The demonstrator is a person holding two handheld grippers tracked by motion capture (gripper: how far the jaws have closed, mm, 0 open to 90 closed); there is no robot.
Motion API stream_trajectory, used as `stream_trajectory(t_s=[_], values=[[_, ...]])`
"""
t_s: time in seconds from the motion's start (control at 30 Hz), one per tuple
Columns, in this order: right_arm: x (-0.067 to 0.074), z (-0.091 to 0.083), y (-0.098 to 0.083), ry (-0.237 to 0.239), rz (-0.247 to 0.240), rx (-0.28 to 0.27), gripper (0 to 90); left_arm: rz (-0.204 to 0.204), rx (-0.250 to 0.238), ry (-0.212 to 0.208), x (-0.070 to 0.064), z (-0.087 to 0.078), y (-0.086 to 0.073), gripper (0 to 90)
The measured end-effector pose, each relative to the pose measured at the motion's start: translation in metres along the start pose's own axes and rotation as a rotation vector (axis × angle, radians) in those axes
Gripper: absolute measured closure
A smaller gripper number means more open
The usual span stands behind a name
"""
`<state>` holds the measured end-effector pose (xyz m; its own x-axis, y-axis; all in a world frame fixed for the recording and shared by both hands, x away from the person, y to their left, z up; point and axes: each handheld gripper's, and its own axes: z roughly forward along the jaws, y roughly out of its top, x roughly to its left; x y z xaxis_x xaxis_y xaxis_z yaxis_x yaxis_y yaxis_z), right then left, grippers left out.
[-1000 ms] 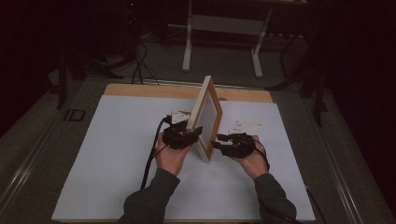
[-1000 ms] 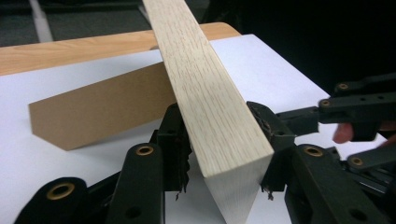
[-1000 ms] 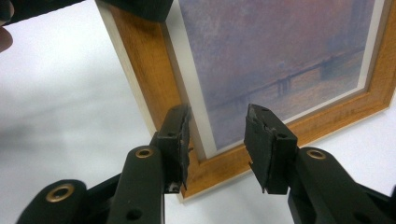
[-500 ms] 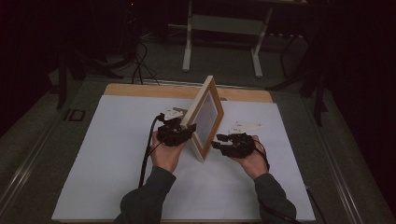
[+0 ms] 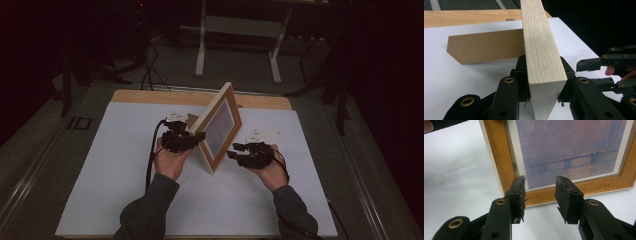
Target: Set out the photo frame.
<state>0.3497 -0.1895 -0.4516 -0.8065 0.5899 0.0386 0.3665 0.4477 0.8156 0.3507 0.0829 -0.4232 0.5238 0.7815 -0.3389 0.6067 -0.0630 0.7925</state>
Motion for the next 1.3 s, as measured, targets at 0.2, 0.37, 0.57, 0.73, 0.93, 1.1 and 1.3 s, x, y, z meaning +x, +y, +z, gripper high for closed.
stream_trajectory(t_s=[0.2,0.37,0.57,0.73,0.93,1.1,1.3], values=[[0.0,-0.001,0.001,-0.004,-0.002,-0.001,58.8,0.017,0.034,-0.031,0.007,-0.002,0.003,70.1],[-0.003,-0.004,0.0,-0.012,0.0,-0.002,58.7,0.027,0.053,-0.058,0.014,-0.004,0.005,70.3],[-0.004,-0.005,0.0,-0.02,0.002,-0.001,58.5,0.03,0.075,-0.117,0.025,-0.006,0.007,70.4],[-0.005,-0.006,-0.001,-0.026,0.005,0.002,58.5,0.037,0.09,-0.161,0.033,-0.008,0.008,70.3],[-0.007,-0.007,-0.003,-0.034,0.008,0.004,58.4,0.067,0.11,-0.212,0.042,-0.011,0.01,70.0],[-0.01,-0.01,-0.003,-0.042,0.011,0.001,58.4,0.089,0.112,-0.236,0.047,-0.013,0.01,70.0],[-0.014,-0.012,-0.004,-0.065,0.023,-0.005,58.6,0.101,0.123,-0.279,0.054,-0.015,0.011,69.9]])
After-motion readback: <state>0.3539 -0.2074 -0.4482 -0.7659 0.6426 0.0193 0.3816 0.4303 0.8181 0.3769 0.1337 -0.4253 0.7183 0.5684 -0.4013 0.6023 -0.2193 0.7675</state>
